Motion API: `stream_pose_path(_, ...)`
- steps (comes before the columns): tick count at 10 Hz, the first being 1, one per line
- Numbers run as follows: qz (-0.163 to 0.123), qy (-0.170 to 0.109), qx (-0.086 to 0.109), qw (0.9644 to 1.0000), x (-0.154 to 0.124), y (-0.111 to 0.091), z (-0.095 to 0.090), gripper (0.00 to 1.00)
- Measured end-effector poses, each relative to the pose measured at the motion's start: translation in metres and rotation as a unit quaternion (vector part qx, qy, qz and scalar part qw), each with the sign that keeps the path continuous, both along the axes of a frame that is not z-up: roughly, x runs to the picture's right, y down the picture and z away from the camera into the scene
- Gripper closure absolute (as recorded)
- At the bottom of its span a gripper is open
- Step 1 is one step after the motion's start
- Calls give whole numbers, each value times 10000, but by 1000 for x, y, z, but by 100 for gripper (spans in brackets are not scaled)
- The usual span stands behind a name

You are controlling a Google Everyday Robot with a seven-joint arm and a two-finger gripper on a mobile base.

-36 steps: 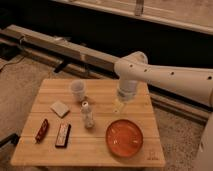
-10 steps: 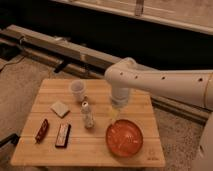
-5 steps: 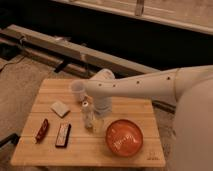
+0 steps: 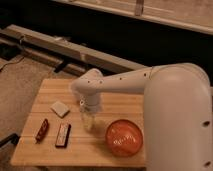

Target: Place the bottle in the ceramic bowl

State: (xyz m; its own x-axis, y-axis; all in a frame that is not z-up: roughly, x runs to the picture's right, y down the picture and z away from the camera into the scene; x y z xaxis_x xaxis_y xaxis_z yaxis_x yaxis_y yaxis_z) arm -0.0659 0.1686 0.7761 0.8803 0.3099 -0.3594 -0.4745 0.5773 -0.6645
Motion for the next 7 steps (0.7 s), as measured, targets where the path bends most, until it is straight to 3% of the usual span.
stream_pose_path(4,95,-435,141,9989,-36,-19,-3,20)
stream_pose_path(7,61,-711,206,9972,-60,-20,-4,20)
